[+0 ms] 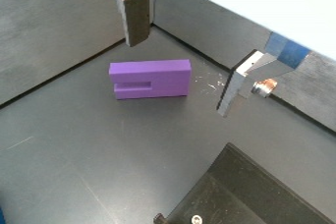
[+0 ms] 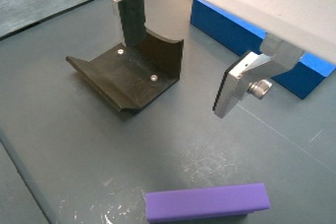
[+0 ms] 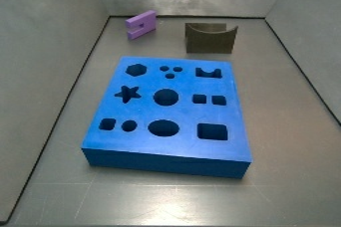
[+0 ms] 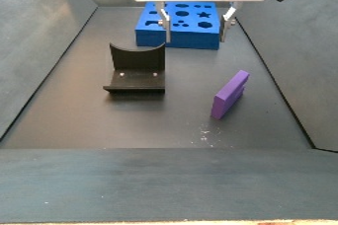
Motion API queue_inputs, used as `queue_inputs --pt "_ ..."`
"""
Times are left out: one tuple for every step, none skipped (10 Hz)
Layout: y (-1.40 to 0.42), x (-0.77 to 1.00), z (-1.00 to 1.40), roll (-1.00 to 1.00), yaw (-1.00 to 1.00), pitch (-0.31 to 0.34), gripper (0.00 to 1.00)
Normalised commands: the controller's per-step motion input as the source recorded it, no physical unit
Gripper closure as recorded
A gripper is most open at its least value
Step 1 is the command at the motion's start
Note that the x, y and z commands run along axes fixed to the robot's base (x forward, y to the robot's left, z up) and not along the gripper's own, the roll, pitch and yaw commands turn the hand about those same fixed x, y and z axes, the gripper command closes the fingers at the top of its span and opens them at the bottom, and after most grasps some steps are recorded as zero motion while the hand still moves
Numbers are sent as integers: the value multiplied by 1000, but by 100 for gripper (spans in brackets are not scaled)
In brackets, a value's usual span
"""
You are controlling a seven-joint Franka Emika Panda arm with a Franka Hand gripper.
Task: Pick up the double-square object. Move up. Rotate the double-square object. Place the double-square object on the fixture. Regrasp the double-square object. Move to above the board. Insert the double-square object.
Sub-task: Pick up the double-square object.
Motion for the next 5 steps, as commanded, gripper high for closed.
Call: queue_inputs --pt "80 -174 -34 0 -137 -86 0" --pt "334 -86 -271 60 -137 0 0" --pt "351 -91 -349 186 -169 0 0" --pt "363 -89 -357 214 -189 0 0" --pt "334 -80 -349 246 -206 0 0"
